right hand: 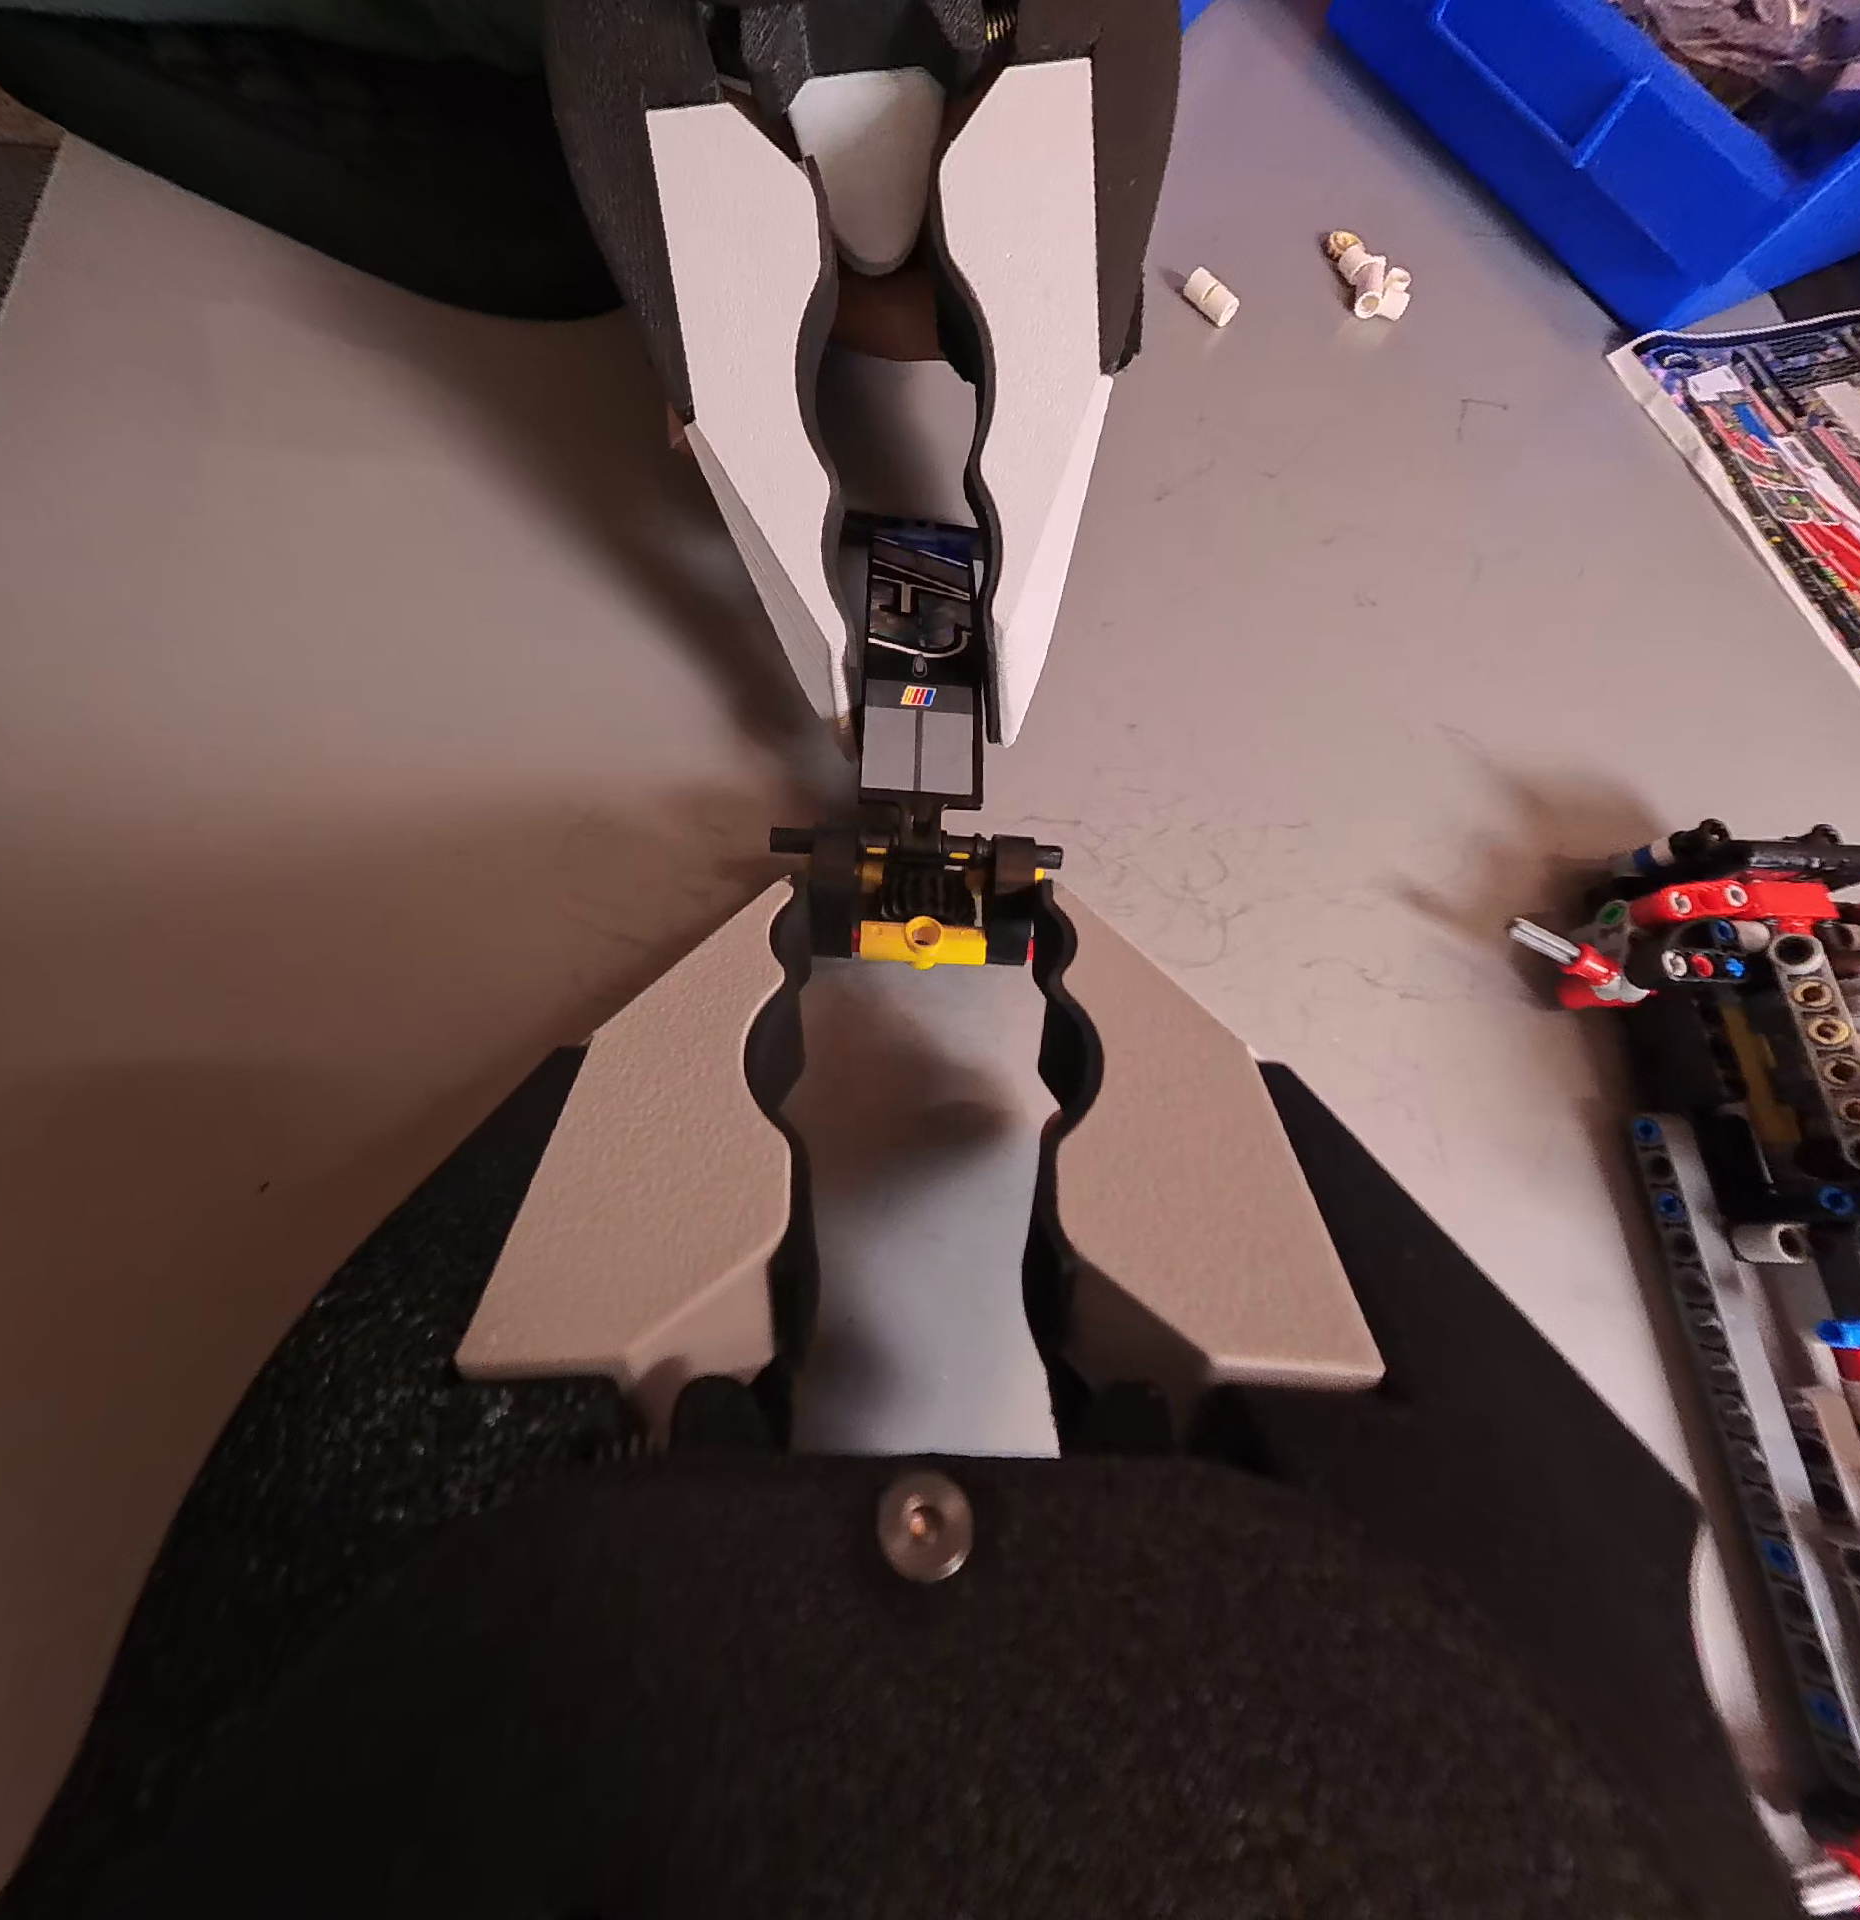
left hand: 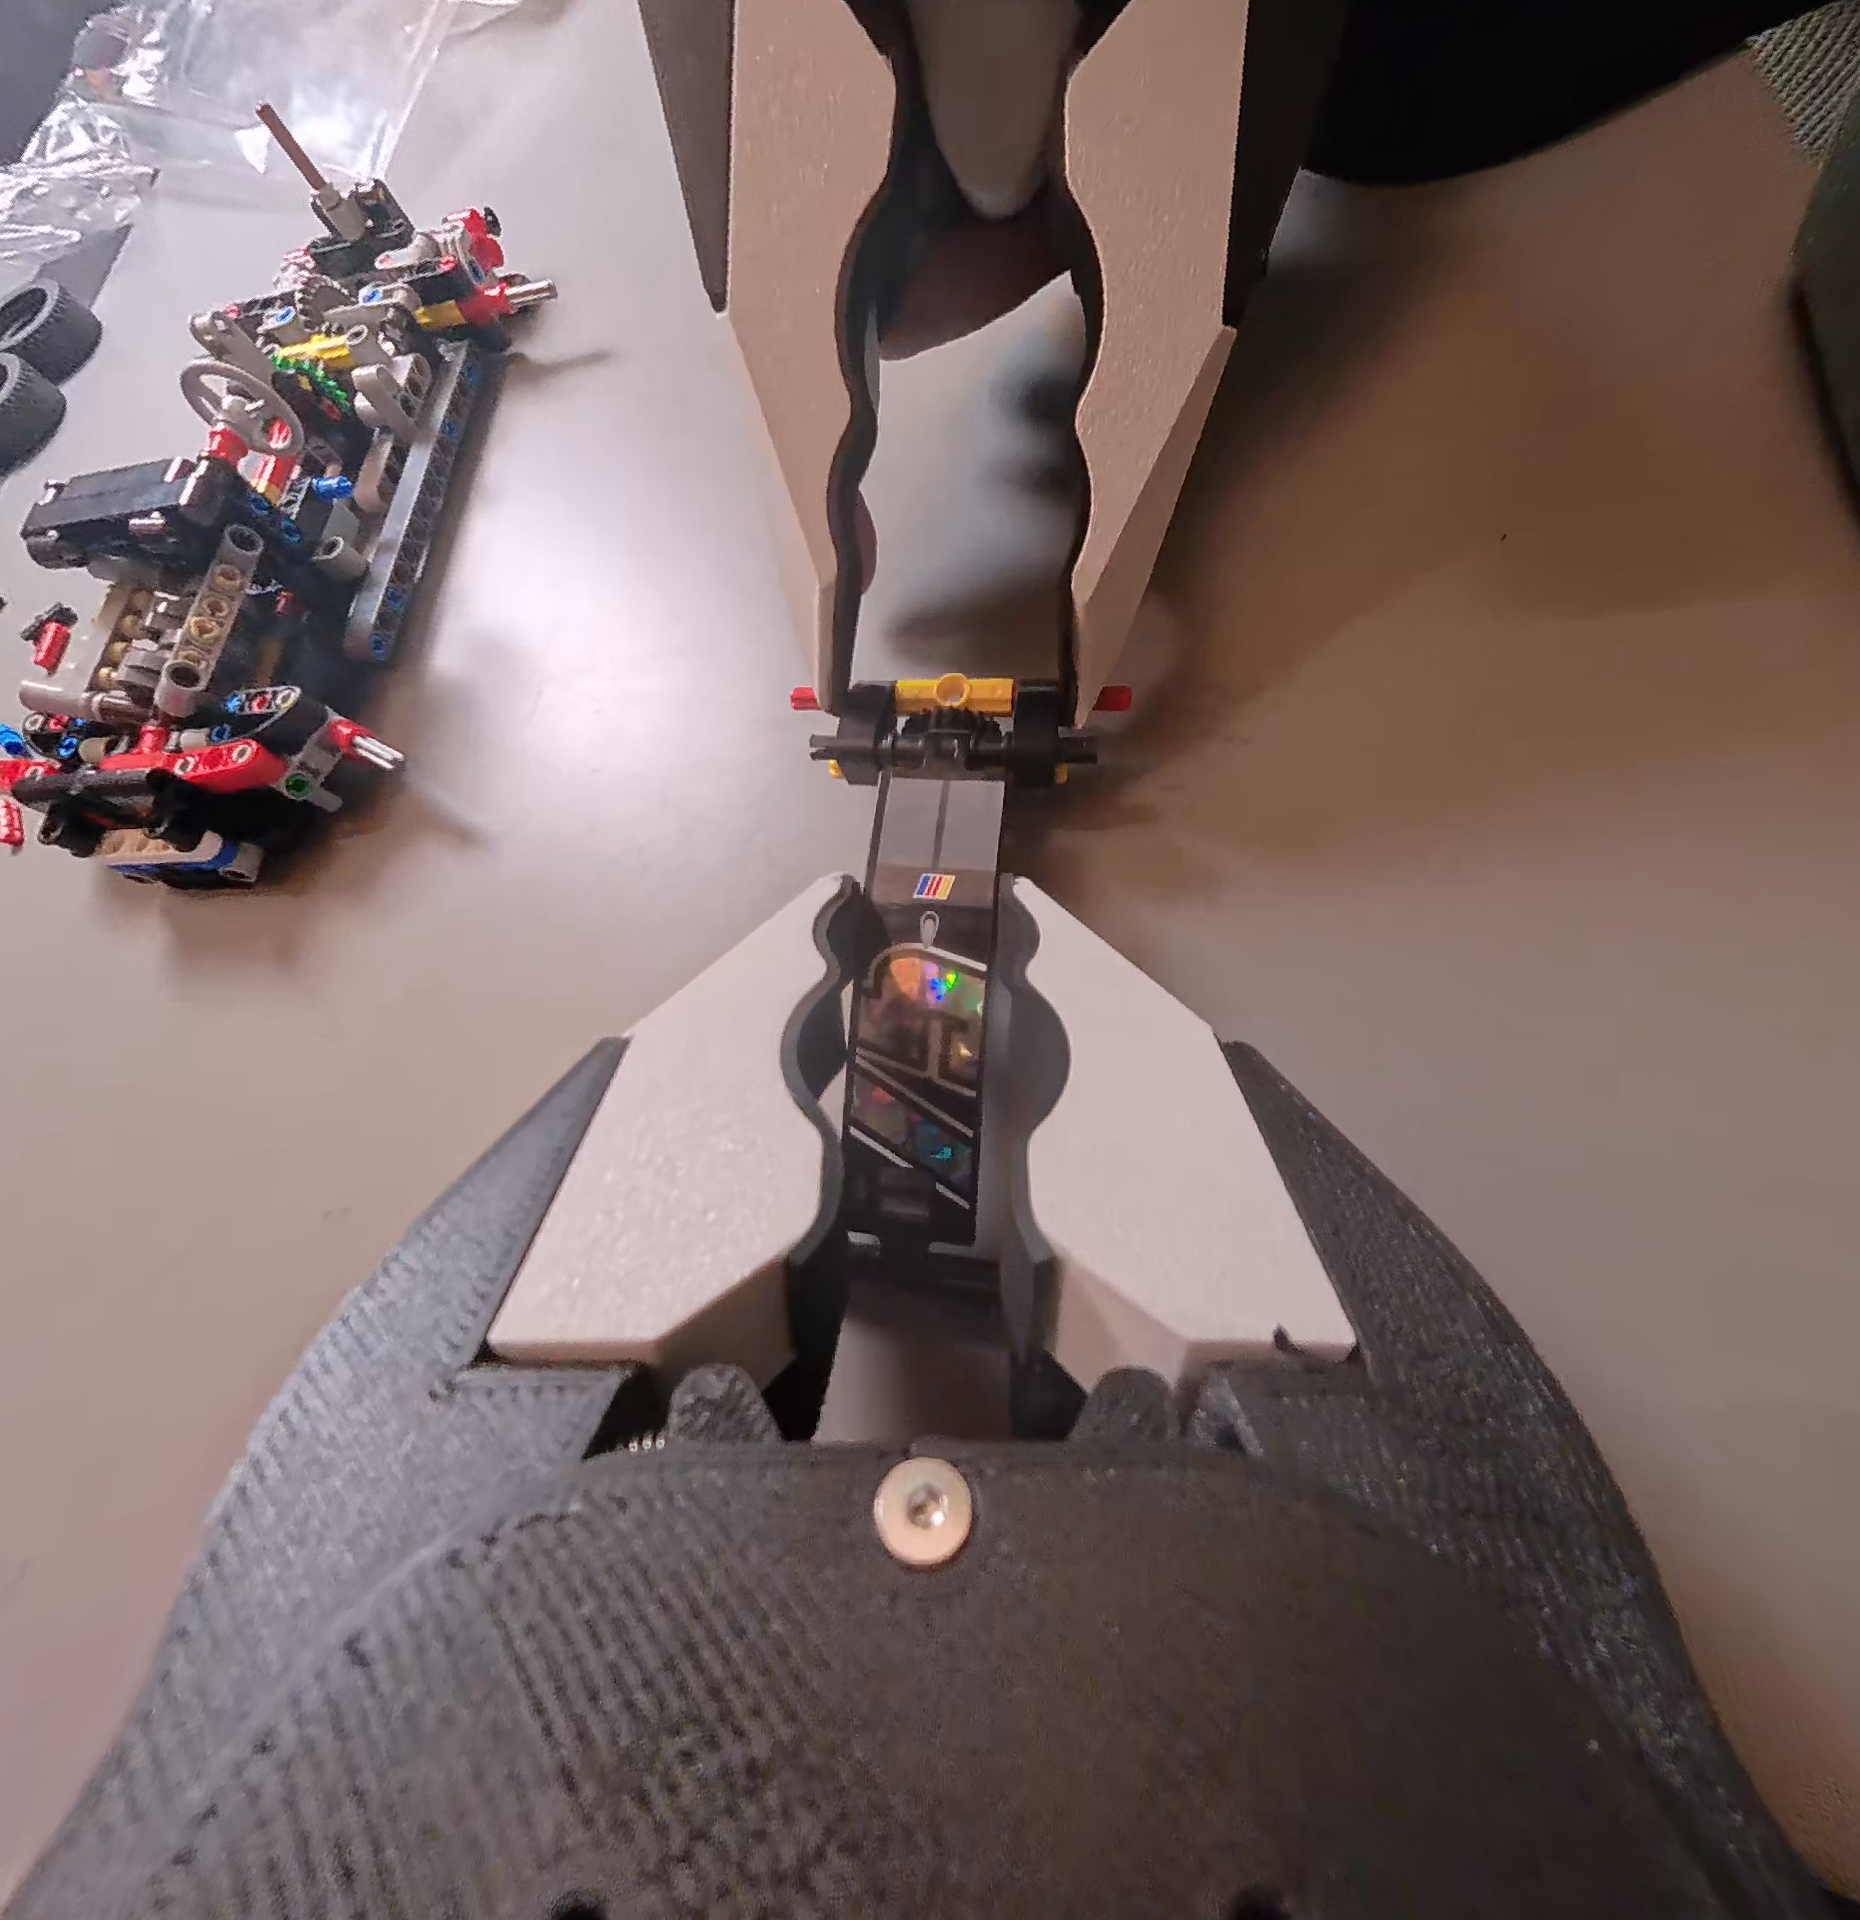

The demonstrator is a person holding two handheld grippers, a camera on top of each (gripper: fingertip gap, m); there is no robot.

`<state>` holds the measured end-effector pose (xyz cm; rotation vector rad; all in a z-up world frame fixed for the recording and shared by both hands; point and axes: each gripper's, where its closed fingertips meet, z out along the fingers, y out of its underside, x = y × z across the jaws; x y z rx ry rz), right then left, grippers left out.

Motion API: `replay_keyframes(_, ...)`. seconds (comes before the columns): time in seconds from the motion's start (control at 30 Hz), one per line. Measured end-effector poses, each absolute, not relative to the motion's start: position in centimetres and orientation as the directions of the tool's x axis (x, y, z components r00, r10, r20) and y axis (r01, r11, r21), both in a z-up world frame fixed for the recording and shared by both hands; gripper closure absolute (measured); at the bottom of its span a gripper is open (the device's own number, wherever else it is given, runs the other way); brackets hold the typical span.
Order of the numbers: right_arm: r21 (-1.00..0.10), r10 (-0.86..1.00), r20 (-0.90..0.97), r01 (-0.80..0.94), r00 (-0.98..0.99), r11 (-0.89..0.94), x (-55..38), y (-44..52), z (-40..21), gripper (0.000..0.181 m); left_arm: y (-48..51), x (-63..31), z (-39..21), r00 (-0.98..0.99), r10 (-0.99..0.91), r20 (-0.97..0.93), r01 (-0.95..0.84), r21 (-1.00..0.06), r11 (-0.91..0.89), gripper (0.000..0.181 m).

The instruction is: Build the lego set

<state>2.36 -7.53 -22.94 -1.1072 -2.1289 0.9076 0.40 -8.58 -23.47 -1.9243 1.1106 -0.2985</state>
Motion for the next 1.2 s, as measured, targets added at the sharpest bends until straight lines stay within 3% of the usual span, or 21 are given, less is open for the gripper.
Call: replay_keyframes(1.2, -0.743, 0.755, 0.318, 0.344, -0.573, 0.574, 3.06, -8.38, -22.87, 0.146, -9.33, 1.4, -23.77, 0.536, -0.823, -0.186, -0.591, -0.779, -0.209, 0.158)
